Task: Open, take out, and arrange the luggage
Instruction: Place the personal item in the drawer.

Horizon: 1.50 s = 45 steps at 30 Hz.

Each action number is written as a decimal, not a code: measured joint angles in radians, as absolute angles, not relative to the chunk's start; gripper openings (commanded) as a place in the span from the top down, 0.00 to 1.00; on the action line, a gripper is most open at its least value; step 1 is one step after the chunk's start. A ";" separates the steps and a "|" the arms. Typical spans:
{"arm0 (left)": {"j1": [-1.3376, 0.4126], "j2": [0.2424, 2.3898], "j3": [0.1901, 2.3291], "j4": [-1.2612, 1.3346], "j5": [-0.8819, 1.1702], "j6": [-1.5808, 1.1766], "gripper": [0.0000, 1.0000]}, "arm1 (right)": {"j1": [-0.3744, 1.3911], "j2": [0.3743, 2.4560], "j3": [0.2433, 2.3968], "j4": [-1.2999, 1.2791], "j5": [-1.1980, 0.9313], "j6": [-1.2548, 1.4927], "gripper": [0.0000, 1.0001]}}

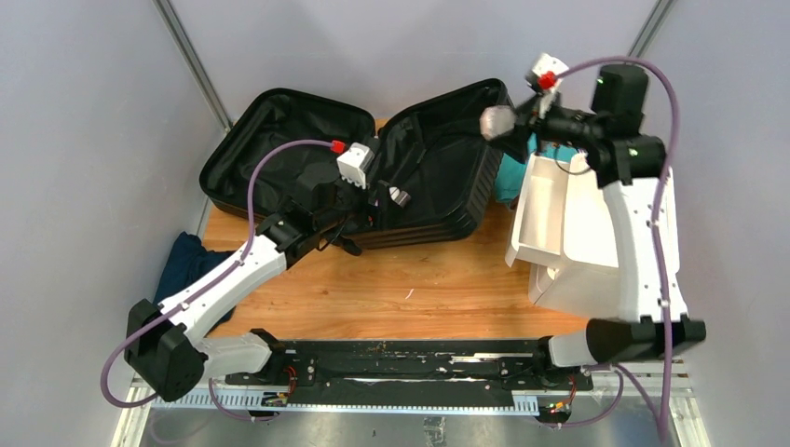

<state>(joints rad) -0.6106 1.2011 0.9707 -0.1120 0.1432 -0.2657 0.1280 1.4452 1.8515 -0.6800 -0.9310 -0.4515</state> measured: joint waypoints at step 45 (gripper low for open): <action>-0.611 1.058 0.950 -0.106 0.121 -0.199 0.04 | -0.157 1.323 1.524 -1.012 -0.869 -0.602 0.81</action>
